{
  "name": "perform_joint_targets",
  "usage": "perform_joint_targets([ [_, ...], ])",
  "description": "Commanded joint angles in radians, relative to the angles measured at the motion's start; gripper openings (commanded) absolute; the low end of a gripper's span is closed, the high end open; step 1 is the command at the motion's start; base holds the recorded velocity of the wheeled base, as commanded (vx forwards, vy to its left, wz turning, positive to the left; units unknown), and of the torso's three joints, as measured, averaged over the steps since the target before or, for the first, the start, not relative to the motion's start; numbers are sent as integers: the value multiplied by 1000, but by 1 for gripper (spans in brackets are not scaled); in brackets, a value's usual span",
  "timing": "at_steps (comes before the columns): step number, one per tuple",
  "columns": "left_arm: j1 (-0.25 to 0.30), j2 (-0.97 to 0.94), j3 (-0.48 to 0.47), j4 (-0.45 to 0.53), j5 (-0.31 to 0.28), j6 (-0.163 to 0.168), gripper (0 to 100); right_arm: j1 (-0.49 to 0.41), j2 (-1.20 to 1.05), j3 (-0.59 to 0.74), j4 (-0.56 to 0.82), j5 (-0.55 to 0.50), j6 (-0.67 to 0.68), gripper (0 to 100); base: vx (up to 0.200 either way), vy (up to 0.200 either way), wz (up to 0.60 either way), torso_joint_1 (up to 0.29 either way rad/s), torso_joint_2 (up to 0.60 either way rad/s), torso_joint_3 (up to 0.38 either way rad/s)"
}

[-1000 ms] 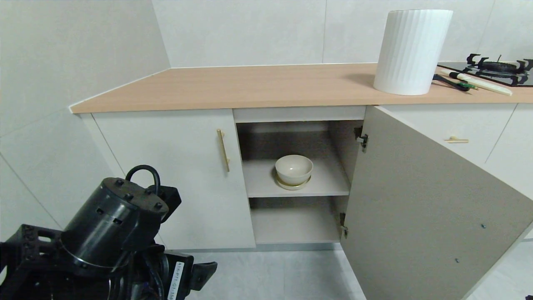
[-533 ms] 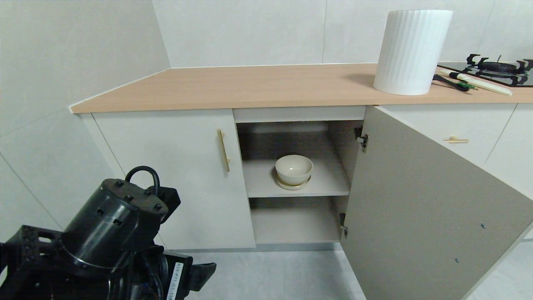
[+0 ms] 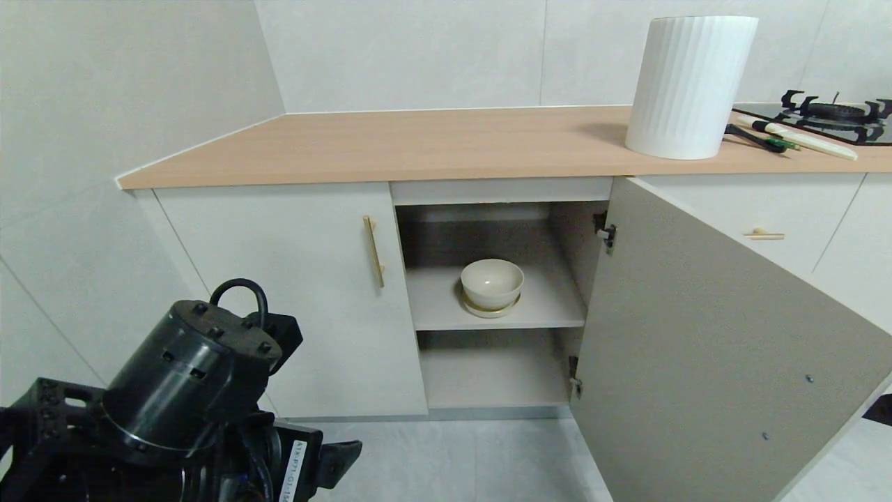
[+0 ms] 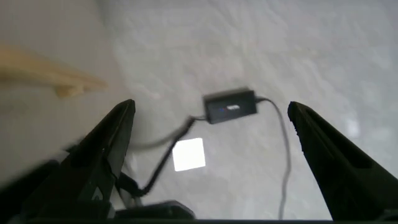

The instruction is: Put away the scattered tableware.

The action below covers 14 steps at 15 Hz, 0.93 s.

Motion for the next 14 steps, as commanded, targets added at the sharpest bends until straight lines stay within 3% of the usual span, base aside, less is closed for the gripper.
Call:
perform_joint_targets([
  [1,0,1,0,0,1,-1,100,-6,43,2,-31,34,2,100,0,0,0,0,0,0],
  [9,0,3,0,0,1,-1,100,5,43,30,-94,124,20,100,0,0,0,0,0,0],
  [14,0,0,0,0,1,-1,100,86,42,104,-206,136,22,100,0,0,0,0,0,0],
])
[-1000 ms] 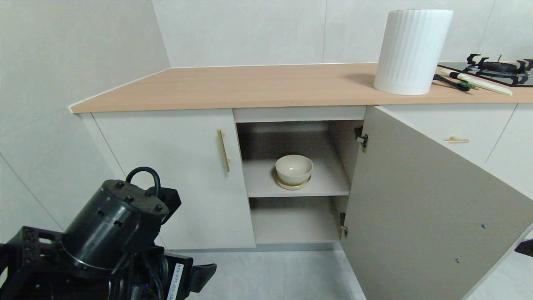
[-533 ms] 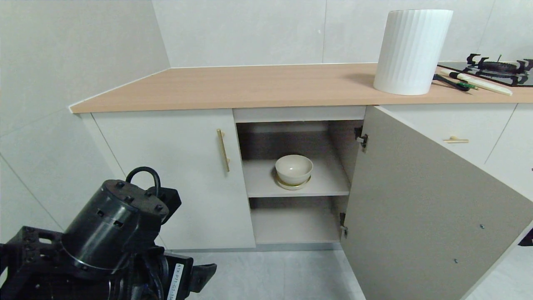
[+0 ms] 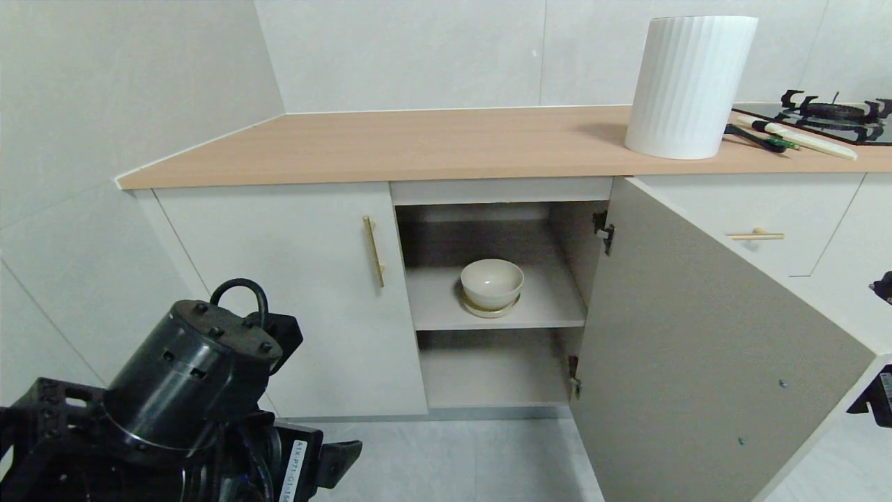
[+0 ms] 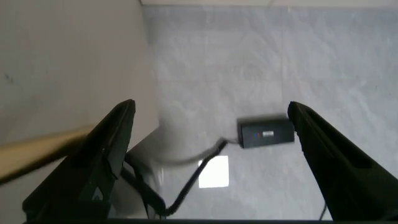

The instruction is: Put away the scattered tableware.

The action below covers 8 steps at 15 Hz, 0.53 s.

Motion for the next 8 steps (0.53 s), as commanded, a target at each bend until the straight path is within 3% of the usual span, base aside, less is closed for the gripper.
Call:
perform_joint_targets([
  [1,0,-1,-1,0,0,0,100,51,-1,50,-52,-1,0,100,0,0,0,0,0,0],
  [8,0,-2,-1,0,0,0,100,295,5,78,-109,0,194,100,0,0,0,0,0,0],
])
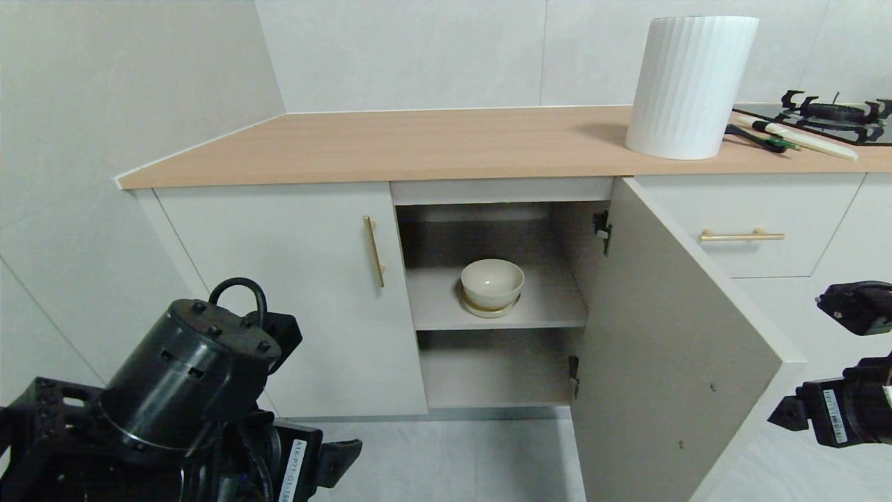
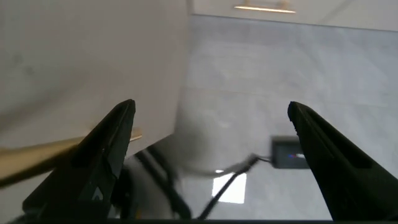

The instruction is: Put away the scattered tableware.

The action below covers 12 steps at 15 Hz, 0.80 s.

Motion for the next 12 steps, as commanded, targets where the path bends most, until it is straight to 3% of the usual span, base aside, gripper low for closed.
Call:
perform_joint_targets([
  [1,0,1,0,0,0,0,100,56,2,5,-30,-1,32,100,0,0,0,0,0,0],
  [7,0,1,0,0,0,0,100,171,73,108,-303,1,127,100,0,0,0,0,0,0],
  [12,-16,-8,3,1,-1,0,100,252,116,108,-379,5,198,100,0,0,0,0,0,0],
])
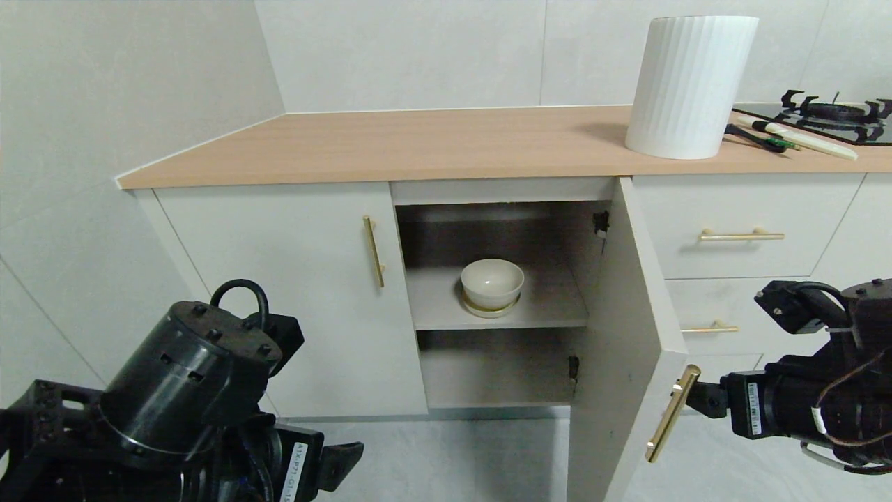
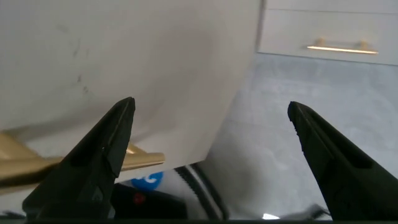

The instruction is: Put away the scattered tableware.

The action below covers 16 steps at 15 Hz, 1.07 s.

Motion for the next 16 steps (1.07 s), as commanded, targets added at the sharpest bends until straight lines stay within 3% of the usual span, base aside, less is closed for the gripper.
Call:
perform_joint_targets([
  [1,-5,-5,3,1,1,-1,100,21,36,-11,-7,5,-2,100,0,0,0,0,0,0],
  [6,8,-74,4,4,-4,11,100,28,160,-176,27,68,-12,100,0,0,0,0,0,0],
  [11,79,-125,3,-1,-4,48,100,37,287,-382,130,123,-38,100,0,0,0,0,0,0],
  [16,79,-125,11,-9,-7,54,100,38,378,-382,65,132,-29,100,0,0,0,0,0,0],
])
